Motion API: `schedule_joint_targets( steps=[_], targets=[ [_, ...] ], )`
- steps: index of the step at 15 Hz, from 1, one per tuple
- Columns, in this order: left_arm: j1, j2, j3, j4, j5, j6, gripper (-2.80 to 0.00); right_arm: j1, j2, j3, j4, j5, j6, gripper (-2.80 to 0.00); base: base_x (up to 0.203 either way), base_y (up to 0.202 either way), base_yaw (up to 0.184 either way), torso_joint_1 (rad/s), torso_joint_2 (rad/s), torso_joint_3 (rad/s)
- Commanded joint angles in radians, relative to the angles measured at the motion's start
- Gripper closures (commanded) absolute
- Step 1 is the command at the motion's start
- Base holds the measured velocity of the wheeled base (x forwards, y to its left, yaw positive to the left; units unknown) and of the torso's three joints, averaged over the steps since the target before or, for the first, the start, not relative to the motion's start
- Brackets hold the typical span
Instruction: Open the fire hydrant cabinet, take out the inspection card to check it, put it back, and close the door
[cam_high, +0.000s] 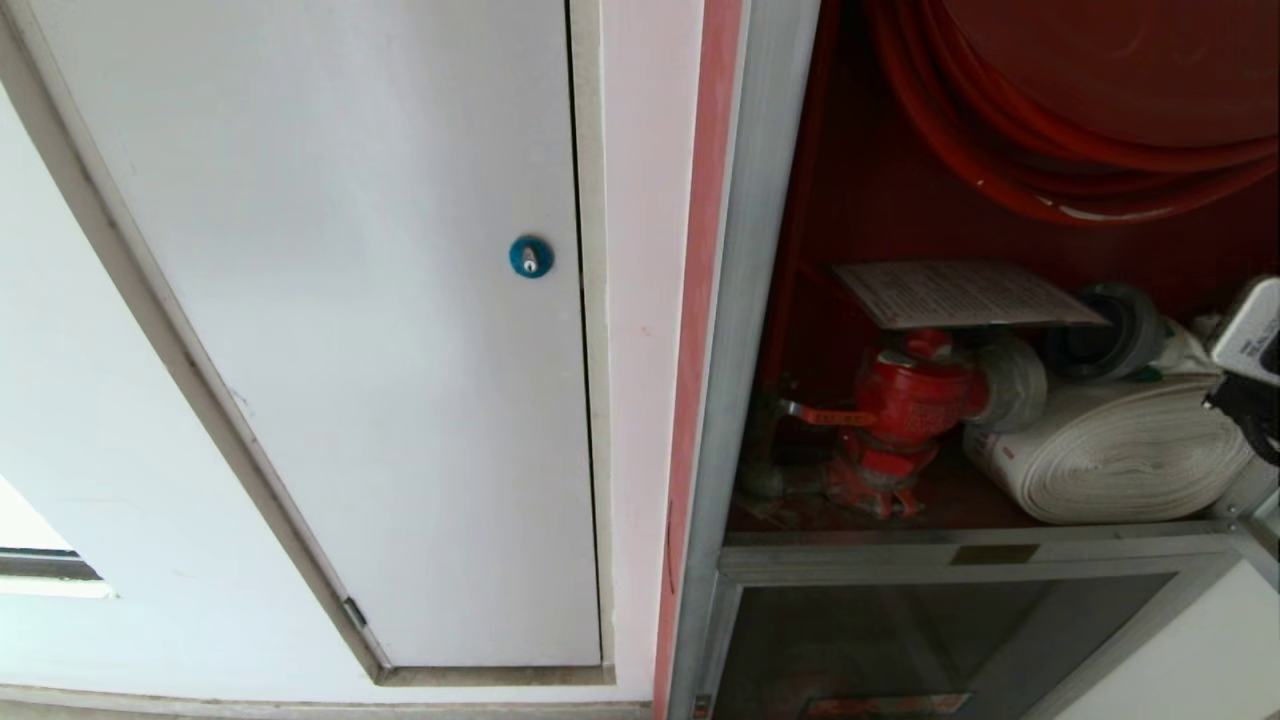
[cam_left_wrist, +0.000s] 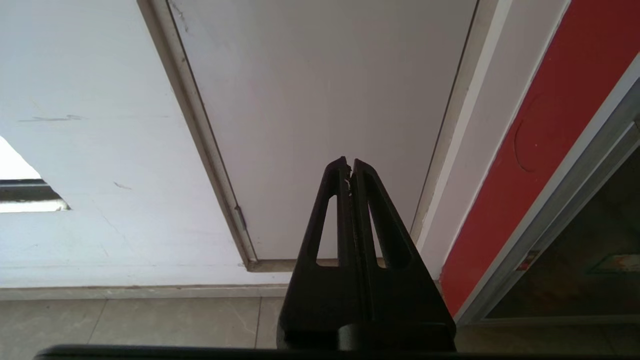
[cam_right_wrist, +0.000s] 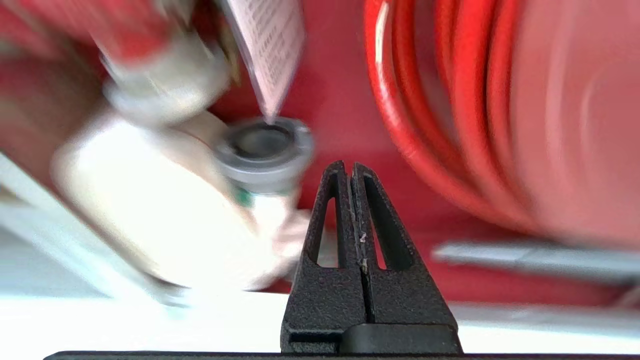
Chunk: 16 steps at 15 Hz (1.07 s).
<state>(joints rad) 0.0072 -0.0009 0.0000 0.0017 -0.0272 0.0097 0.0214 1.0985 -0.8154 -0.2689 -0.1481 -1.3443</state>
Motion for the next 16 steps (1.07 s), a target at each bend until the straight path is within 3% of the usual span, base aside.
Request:
schedule_joint_targets(
  steps=[1,5,9,10,12,16],
  targets=[
    [0.000,0.001,0.000,0.000,0.000,0.000,0.00,0.006,-0.064,0.011,0.041,-0.001,0.151,0.00,0.000,0.000,0.000,0.000,0.00,0.000],
    [0.000,0.001,0.000,0.000,0.000,0.000,0.00,0.008,-0.158,-0.010,0.278,0.008,0.584,0.00,0.000,0.000,0.000,0.000,0.00,0.000],
    [0.000,0.001,0.000,0.000,0.000,0.001,0.00,0.008,-0.196,-0.042,0.408,0.070,1.226,0.00,0.000,0.000,0.000,0.000,0.00,0.000],
    [0.000,0.001,0.000,0.000,0.000,0.000,0.00,0.008,-0.227,-0.034,0.417,0.090,1.328,0.00,0.000,0.000,0.000,0.000,0.00,0.000],
    [0.000,0.001,0.000,0.000,0.000,0.000,0.00,0.007,-0.306,0.015,0.420,0.107,1.417,0.00,0.000,0.000,0.000,0.000,0.00,0.000],
    [0.000,0.001,0.000,0.000,0.000,0.000,0.00,0.004,-0.476,0.103,0.420,0.080,1.485,0.00,0.000,0.000,0.000,0.000,0.00,0.000]
  ],
)
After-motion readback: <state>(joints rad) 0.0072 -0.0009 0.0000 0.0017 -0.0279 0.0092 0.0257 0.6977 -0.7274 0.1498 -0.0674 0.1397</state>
